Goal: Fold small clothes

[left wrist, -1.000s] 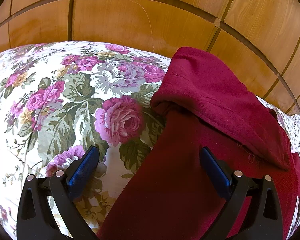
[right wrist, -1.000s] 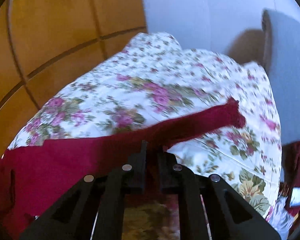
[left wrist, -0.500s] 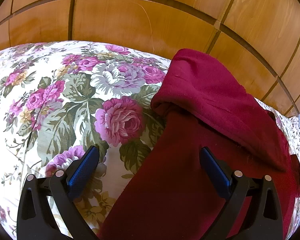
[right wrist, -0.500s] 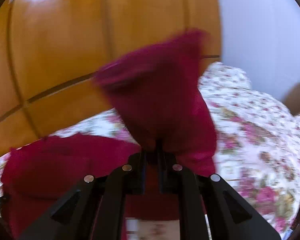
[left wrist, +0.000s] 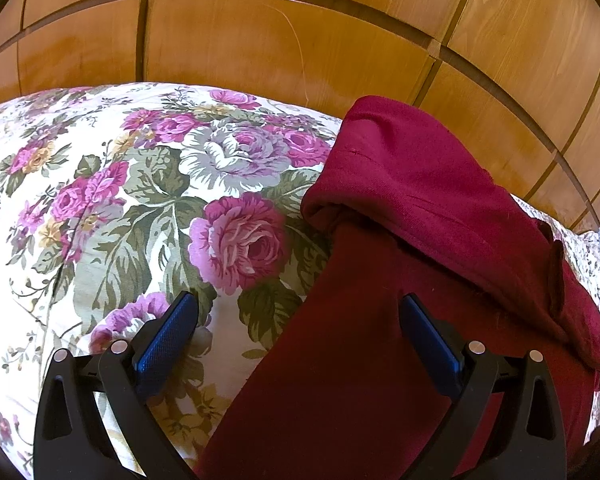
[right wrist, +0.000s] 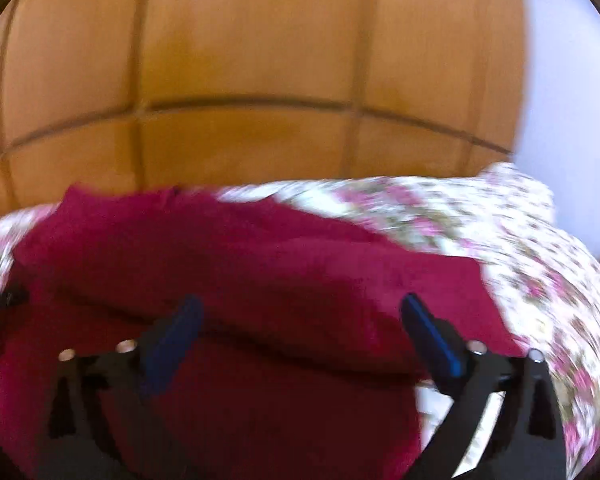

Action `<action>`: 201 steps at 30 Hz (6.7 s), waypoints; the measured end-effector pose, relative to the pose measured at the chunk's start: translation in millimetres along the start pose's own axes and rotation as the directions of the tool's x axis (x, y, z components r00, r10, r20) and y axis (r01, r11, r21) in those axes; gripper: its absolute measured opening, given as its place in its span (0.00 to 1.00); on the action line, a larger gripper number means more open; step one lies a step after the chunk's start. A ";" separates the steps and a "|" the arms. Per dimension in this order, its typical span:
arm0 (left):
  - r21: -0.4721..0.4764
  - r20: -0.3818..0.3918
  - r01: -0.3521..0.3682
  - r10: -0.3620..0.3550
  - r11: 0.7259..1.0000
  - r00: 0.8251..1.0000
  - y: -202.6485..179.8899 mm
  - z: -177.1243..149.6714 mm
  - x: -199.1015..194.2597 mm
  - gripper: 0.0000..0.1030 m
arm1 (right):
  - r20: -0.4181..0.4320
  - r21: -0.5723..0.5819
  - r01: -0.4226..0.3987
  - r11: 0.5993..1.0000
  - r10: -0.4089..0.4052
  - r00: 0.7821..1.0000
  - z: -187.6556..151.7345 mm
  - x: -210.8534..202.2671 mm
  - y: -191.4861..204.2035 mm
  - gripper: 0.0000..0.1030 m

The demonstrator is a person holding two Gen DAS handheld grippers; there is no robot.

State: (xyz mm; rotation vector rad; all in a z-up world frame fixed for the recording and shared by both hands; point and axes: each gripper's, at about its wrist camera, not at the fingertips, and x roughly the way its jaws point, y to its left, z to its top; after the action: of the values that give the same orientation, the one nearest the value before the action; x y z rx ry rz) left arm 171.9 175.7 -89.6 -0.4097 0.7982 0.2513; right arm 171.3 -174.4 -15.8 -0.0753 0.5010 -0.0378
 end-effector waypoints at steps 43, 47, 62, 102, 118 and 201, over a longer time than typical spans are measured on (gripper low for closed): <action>0.053 -0.192 0.448 -0.431 0.892 0.882 -170.1 78.0 43.9 0.06 | -0.253 0.375 0.228 0.898 -0.138 0.958 -30.4 28.7 -85.0 0.98; -0.025 -0.200 0.446 -0.441 0.895 0.875 -139.3 72.9 48.3 0.06 | -0.243 0.410 0.188 0.892 -0.092 0.966 -34.0 29.5 -90.5 0.98; -0.083 -0.179 0.446 -0.454 0.891 0.873 -106.0 50.2 66.1 0.11 | -0.237 0.463 0.170 0.870 -0.063 0.969 -44.2 -1.4 -97.1 0.98; 0.449 -0.084 0.191 -0.171 0.873 0.982 -182.0 16.2 58.5 0.77 | -0.379 0.188 0.007 0.982 0.066 0.923 2.7 110.8 -48.7 0.98; 0.467 -0.063 0.179 -0.169 0.866 0.984 -154.7 -12.6 15.9 0.96 | -0.301 0.110 0.104 0.988 -0.067 0.951 -0.1 78.2 -39.0 0.98; 0.190 -0.253 0.469 -0.418 0.863 0.873 75.6 -93.4 -170.6 0.12 | -0.253 0.444 -0.610 0.657 0.745 0.618 -166.2 -188.3 -101.5 0.07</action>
State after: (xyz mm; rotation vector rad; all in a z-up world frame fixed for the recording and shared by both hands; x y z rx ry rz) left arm -30.8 190.5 -42.2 -0.3772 0.8983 -0.3299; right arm -75.5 -275.7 -62.7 0.4687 0.9284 0.6528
